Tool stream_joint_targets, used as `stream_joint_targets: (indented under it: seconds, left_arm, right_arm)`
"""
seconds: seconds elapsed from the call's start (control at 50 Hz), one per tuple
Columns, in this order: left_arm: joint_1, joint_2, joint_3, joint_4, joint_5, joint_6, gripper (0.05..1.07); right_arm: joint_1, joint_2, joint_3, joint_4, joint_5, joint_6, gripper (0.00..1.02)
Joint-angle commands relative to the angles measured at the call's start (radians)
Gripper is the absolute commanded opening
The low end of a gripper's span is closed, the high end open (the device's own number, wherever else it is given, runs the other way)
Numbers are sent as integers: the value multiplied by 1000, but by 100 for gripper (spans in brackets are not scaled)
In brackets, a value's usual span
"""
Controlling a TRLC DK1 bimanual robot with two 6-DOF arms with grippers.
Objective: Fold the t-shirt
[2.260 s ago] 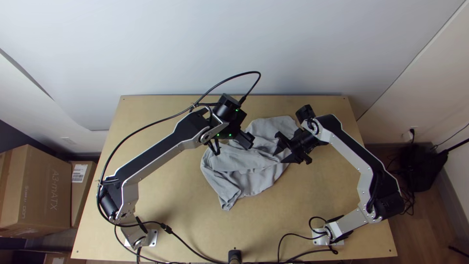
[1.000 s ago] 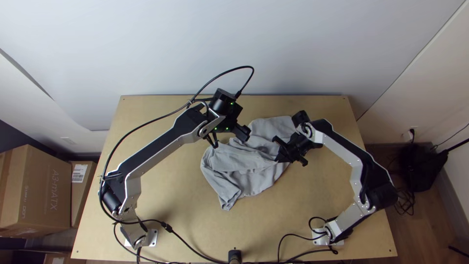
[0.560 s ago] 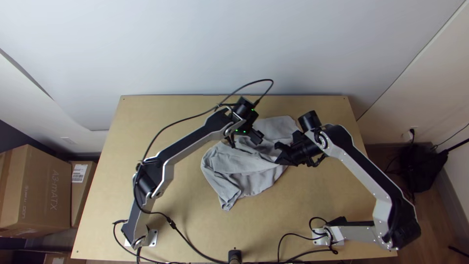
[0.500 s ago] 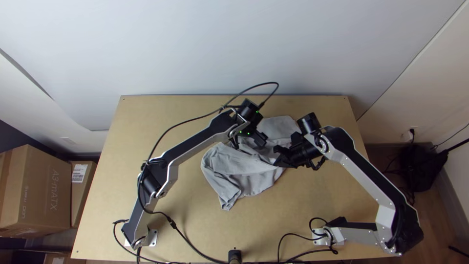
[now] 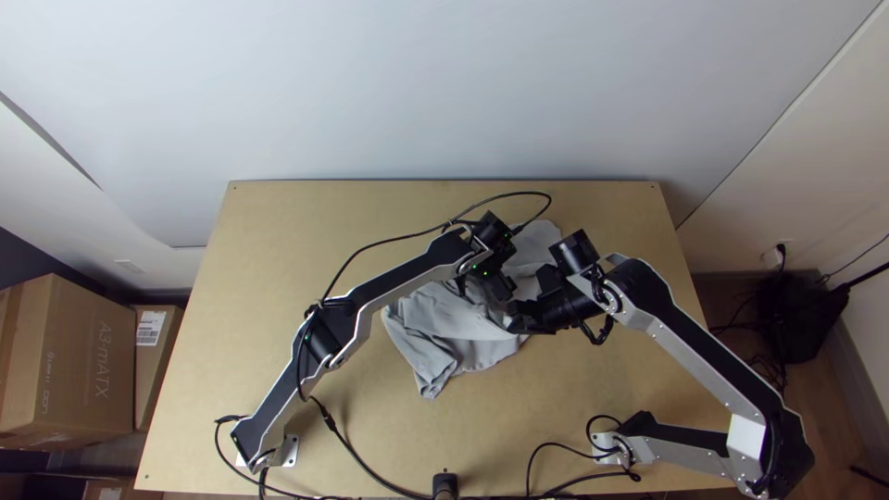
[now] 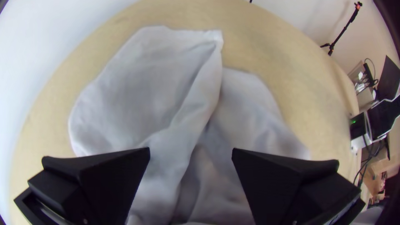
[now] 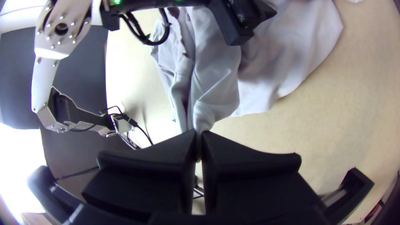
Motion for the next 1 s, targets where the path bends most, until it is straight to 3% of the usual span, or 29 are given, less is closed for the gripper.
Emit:
stream_joint_targets:
  seconds: [0.0, 0.04, 0.12, 0.18, 0.34, 0.66, 0.8, 0.98]
  left_arm:
    - [3, 45, 32, 1, -16, 39, 93]
    - [5, 50, 32, 15, -19, 37, 75]
    - [17, 50, 30, 73, -21, 8, 30]
    - [23, 39, 30, 90, -21, 8, 7]
    - [56, -37, 32, 90, -21, -29, 8]
    - [255, -197, 33, 75, -28, -141, 8]
    - [355, -271, 33, 52, -44, -187, 8]
    - [467, -369, 46, 46, -76, -219, 8]
  right_arm:
    - [23, -43, -15, -17, -4, -3, 2]
    - [30, -50, -15, -17, -4, -4, 2]
    - [37, -64, -14, -17, -4, -3, 2]
    - [37, -70, -17, -17, -4, -3, 2]
    - [3, -75, -28, -16, -3, -6, 2]
    - [-252, -17, 37, 7, 2, -32, 2]
    - [-361, 22, 150, 0, 25, -70, 2]
    - [-414, 101, 408, 17, 88, -198, 2]
